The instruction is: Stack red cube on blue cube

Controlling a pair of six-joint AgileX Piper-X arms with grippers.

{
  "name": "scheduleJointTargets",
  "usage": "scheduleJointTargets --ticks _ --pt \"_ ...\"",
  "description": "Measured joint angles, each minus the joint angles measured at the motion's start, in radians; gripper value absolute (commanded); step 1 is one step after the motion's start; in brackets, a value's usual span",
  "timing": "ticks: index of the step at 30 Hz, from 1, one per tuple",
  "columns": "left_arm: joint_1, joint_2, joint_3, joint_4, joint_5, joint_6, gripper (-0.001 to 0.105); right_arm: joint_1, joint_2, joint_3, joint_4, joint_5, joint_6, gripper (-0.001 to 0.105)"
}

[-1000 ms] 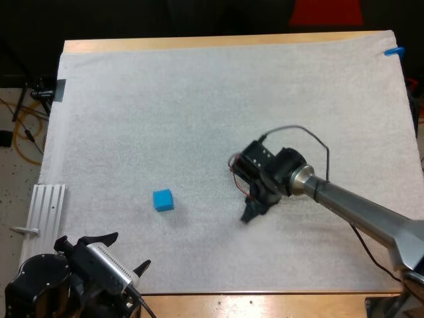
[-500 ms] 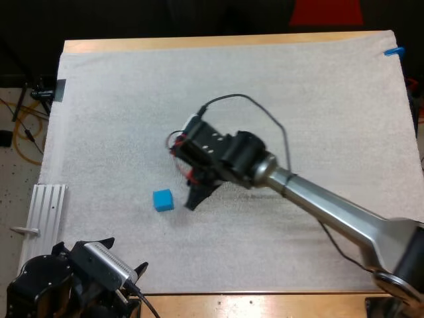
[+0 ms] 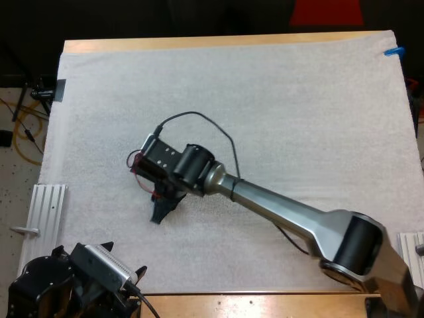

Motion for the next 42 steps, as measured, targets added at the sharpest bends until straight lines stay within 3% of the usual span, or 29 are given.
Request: scheduleJointTargets --ticks 10,26,33,42 --pt "0.000 0.000 0.000 0.000 0.000 0.000 0.067 0.020 0.115 -0.080 -0.008 0.012 0.015 0.012" --pt "0.000 0.000 0.000 0.000 -0.001 0.000 0.067 0.002 0.160 -0.096 -0.006 0.070 0.023 0.013" --pt "0.000 0.000 0.000 0.000 -0.001 0.000 0.067 0.003 0.160 -0.096 0.018 0.027 0.025 0.052" --pt "0.000 0.000 0.000 0.000 -0.001 0.000 0.067 0.003 0.160 -0.096 0.012 0.027 0.025 0.055"
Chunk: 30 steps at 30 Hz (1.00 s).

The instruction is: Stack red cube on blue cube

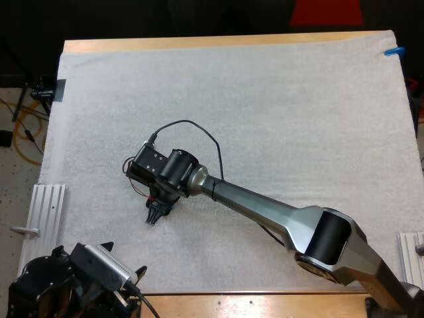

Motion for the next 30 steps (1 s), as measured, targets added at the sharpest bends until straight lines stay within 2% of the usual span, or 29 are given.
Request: scheduleJointTargets --ticks 11,23,26,30 --pt "0.000 0.000 0.000 0.000 0.000 0.000 0.067 0.000 -0.039 0.000 0.014 -0.057 0.037 0.055" --pt "0.000 0.000 0.000 -0.016 0.000 -0.002 0.067 0.000 -0.250 0.000 0.176 -0.059 0.037 0.055" --pt "0.000 0.000 0.000 -0.068 0.000 -0.012 0.067 -0.026 -0.310 -0.001 0.184 -0.061 0.039 0.055" --pt "0.000 0.056 0.000 -0.158 0.000 -0.015 0.067 -0.142 -0.351 -0.006 0.184 -0.074 0.054 0.055"
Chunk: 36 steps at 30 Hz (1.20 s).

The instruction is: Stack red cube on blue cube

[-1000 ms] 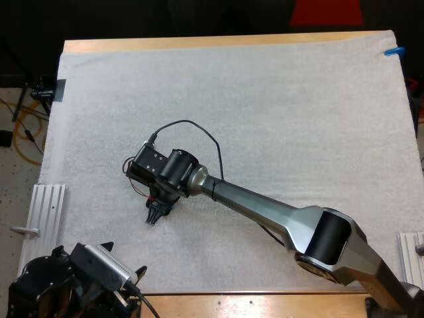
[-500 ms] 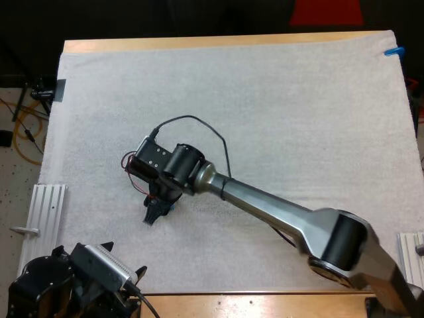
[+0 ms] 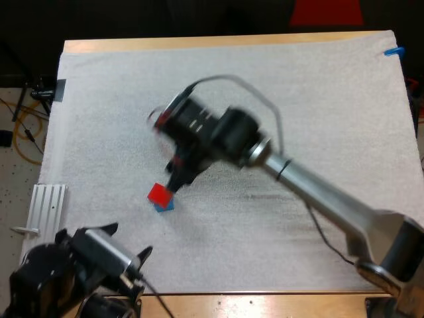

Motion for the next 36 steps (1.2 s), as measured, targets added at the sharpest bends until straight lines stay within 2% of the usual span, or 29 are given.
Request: scheduleJointTargets --ticks 7,12,15,20,22,27,31,36 --pt "0.000 0.183 0.000 -0.230 -0.003 -0.002 0.067 -0.283 -0.003 0.000 -0.039 -0.011 0.043 0.055" --pt "0.004 0.279 0.000 -0.360 -0.043 -0.002 0.067 -0.444 -0.011 0.000 -0.048 -0.011 0.043 0.055" --pt "0.039 0.328 0.000 -0.402 -0.043 -0.002 0.067 -0.533 -0.028 0.011 -0.058 -0.011 0.043 0.055" --pt "0.173 0.372 0.002 -0.435 -0.009 0.006 0.067 -0.672 -0.089 0.053 -0.080 -0.022 0.036 0.055" --pt "0.256 0.371 0.002 -0.467 0.011 0.006 0.067 -0.746 -0.136 0.091 -0.094 -0.048 0.036 0.055" --pt "0.374 0.371 -0.003 -0.506 0.032 0.006 0.067 -0.874 -0.281 0.214 -0.147 -0.051 0.015 0.055" --pt "0.382 0.371 -0.004 -0.514 0.041 0.006 0.067 -0.979 -0.443 0.374 -0.210 -0.053 0.012 0.055" --pt "0.382 0.371 -0.004 -0.522 0.044 0.006 0.067 -1.034 -0.669 0.558 -0.270 -0.053 -0.003 0.055"
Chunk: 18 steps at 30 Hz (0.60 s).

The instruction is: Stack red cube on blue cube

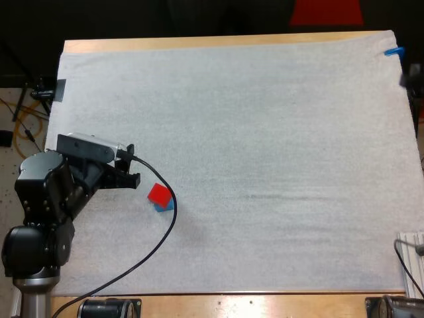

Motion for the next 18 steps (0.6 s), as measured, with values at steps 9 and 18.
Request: scheduleJointTargets --ticks 9,18 --pt "0.000 -0.106 0.000 0.000 0.000 0.000 0.067 0.004 -0.486 0.358 -0.084 -0.002 0.001 0.055" --pt "0.000 -0.424 0.012 0.055 0.000 0.000 0.067 0.004 -0.936 0.626 -0.097 -0.002 0.016 0.055"
